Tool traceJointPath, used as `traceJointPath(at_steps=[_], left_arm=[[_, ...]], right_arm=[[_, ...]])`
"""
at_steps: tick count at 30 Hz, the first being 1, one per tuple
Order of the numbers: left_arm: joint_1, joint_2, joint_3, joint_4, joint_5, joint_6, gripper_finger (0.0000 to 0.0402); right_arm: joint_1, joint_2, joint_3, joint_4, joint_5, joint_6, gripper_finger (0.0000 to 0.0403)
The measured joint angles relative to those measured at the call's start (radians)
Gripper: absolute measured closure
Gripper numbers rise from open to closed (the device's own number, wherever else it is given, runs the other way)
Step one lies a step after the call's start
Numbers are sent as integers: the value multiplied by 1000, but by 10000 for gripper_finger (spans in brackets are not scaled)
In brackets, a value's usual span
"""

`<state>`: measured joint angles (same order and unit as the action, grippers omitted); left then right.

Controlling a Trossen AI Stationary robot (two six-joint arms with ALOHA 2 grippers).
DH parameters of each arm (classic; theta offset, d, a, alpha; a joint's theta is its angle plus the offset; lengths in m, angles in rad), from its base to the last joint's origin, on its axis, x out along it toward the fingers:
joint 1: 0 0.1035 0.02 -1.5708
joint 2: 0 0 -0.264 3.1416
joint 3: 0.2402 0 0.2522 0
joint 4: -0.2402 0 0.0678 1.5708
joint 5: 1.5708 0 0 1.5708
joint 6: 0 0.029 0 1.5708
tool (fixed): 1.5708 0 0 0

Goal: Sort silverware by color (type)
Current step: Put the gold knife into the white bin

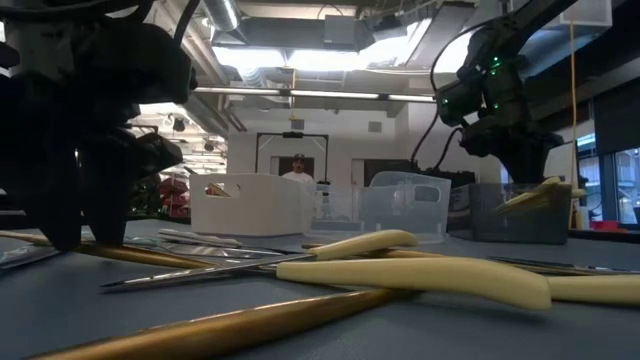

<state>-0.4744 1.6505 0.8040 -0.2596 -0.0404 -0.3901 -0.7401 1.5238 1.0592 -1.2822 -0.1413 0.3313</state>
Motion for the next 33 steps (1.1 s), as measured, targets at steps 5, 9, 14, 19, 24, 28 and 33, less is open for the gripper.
traceJointPath(at_steps=[5,9,14,19,24,28,33], left_arm=[[-1,0,0,0,3,2,260],[-1,0,0,0,4,7,260],[-1,0,0,-1,4,7,260],[0,0,0,-2,1,7,260],[0,0,0,-15,0,8,260],[-4,0,0,-20,-1,9,261],[-4,0,0,-20,-20,18,261]], right_arm=[[0,0,0,7,0,0,265],[0,0,0,7,0,0,265],[0,0,0,7,0,0,265],[0,0,0,7,0,0,265],[0,0,0,7,0,0,265],[0,0,0,6,0,0,265],[0,0,0,6,0,0,265]])
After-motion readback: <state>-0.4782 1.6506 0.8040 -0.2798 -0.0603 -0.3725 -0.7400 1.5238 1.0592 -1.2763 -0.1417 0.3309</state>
